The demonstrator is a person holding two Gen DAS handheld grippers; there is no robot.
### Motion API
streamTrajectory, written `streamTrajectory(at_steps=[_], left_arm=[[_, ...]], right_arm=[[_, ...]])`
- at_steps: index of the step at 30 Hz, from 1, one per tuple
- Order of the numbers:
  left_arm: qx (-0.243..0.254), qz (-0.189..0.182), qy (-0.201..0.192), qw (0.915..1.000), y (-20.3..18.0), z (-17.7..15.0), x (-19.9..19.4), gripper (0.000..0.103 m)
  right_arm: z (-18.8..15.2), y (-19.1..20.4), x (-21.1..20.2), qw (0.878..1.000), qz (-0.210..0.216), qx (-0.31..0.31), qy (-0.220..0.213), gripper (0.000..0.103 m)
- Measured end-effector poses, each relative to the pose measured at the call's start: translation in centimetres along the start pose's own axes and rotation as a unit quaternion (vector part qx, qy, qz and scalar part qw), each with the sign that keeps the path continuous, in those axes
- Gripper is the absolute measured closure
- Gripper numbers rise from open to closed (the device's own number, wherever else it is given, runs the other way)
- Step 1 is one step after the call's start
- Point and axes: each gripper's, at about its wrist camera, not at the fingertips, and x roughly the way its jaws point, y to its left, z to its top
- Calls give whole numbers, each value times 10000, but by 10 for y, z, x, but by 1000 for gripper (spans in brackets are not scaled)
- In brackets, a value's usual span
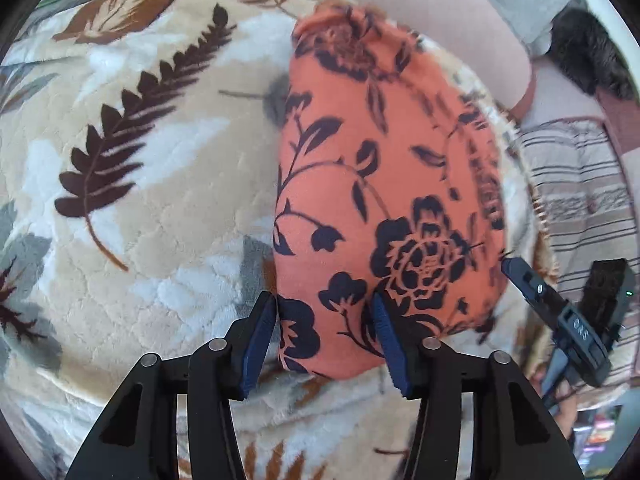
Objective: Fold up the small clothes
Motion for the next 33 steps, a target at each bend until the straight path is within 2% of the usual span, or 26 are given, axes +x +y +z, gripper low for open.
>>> streamTrajectory(at_steps=[2,3,5,9,10,11,12,13,15,16,19,20,21,23,25,27,29,33], left_arm=[[-78,-161,-285,9994,6,7,-19,52],[-136,-186,-350,9991,9,11,-24,49],[-434,-240,-368,9981,20,20,-23,45],[-850,-647,138,9942,33,44,11,44],[-897,-734,196,9931,35,47,16,44],[-969,-882,259,9910,36,51,22,44],[-1040,-1059,308,9884,36,55,28,43],[-1090,-1177,357,9864,34,59,32,38],[-1160,-1244,398,9846,33,64,41,32],[-1163,-1260,383,9844,30,68,45,26],[-1056,-1146,315,9873,18,75,52,22],[-1034,-1053,301,9886,14,78,56,22],[-1022,-1002,267,9893,10,81,60,24],[-877,-794,174,9928,4,81,59,44],[-746,-760,107,9943,-2,74,51,65],[-644,-810,17,9946,-6,70,40,70],[-507,-739,-51,9960,-12,62,26,72],[-353,-731,-208,9965,-19,36,-16,72]], right_arm=[[15,-19,-15,9973,-68,534,-500,37],[20,-25,-16,9958,-149,686,-591,35],[31,-37,-2,9947,-68,935,-433,35],[36,-48,44,9933,-218,1133,27,35],[33,-50,51,9931,-122,1167,87,33],[33,-51,54,9928,81,1194,-50,23],[32,-52,55,9919,344,1215,-102,16],[33,-53,55,9898,709,1232,-104,12],[31,-55,62,9829,1385,1212,110,14],[31,-48,68,9806,1560,1155,285,15],[36,-29,79,9938,876,540,417,15],[37,-25,82,9960,650,448,407,22],[37,-23,84,9971,496,435,377,29],[38,-25,86,9973,389,544,309,61],[35,-19,80,9982,312,462,213,70],[30,-9,69,9994,125,286,176,72],[32,4,67,9996,54,226,145,73],[26,28,50,9997,184,134,38,73]])
